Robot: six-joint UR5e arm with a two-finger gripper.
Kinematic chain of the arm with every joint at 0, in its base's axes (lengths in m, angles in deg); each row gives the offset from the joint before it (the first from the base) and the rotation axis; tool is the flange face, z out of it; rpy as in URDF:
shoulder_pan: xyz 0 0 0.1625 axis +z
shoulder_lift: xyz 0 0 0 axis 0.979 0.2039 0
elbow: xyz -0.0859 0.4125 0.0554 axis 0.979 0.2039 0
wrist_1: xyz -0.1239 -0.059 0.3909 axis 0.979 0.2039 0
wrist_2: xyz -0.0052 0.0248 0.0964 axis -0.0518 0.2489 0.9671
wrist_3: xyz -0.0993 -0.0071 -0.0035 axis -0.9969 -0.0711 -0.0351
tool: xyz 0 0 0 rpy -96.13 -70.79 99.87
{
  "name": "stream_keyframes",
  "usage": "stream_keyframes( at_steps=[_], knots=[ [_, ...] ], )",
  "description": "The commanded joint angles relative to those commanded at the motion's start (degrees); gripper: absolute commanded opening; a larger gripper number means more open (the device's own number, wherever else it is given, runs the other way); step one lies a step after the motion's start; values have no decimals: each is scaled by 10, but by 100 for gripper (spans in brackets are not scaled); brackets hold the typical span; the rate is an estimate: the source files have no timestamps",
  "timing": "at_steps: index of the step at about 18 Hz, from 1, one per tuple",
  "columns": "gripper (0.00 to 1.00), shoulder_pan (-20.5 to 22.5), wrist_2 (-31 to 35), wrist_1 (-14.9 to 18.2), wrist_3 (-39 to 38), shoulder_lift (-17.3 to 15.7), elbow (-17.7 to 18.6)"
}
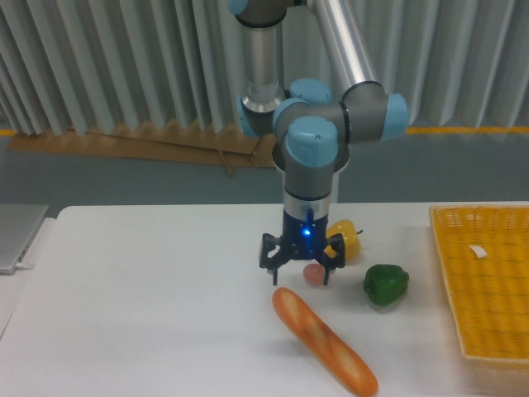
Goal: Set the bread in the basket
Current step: 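Lower the open gripper over the orange bread loaf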
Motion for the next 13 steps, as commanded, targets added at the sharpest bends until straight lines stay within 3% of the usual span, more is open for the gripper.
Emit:
stream_keyframes(
  at_steps=[7, 10, 13],
  knots=[
    [100, -9, 48, -6, 0, 32, -15],
    [100, -30, 101, -9, 37, 45, -19],
    [100, -35, 107, -9, 46, 47, -20]
  ],
)
